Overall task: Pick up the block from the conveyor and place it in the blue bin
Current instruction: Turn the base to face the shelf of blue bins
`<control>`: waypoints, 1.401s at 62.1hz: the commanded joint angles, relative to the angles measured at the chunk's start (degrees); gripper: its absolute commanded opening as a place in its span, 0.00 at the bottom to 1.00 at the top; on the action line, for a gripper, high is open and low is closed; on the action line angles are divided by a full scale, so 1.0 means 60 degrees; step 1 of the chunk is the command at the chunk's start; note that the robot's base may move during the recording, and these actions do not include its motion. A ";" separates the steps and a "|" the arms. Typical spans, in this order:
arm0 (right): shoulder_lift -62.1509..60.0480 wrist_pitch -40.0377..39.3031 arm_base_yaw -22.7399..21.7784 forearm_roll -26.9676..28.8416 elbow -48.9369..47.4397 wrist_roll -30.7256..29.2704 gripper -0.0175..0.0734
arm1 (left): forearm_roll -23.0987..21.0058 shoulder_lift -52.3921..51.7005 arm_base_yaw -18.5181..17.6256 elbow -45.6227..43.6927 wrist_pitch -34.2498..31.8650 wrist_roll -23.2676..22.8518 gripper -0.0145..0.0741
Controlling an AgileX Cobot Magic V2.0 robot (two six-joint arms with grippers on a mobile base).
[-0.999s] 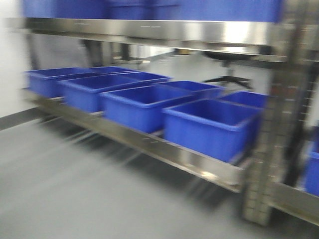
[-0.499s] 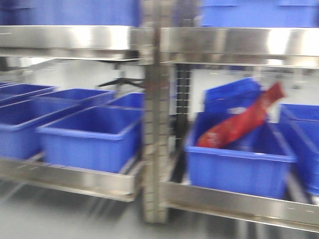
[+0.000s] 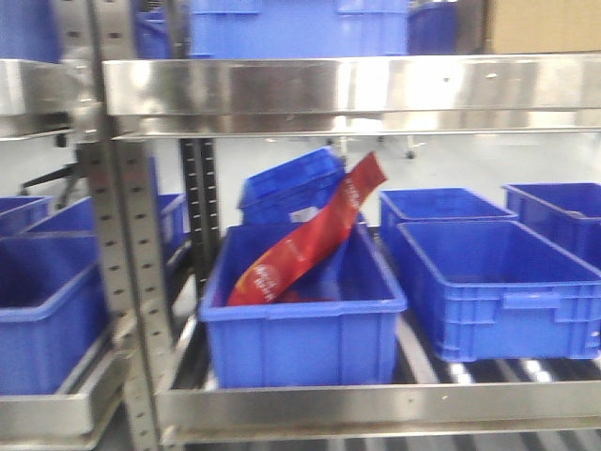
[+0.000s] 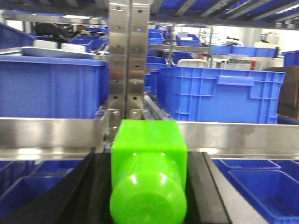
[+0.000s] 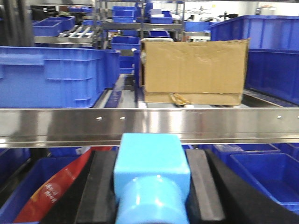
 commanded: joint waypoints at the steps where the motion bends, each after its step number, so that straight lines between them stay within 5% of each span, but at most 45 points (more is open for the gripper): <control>1: -0.0010 -0.0232 -0.0015 -0.0021 0.0002 -0.0042 0.01 | -0.0052 -0.0025 0.0023 -0.0007 -0.0194 -0.0013 0.04; 87: -0.0010 -0.0232 -0.0015 -0.0021 0.0002 -0.0042 0.01 | -0.0052 -0.0025 0.0023 -0.0007 -0.0194 -0.0013 0.04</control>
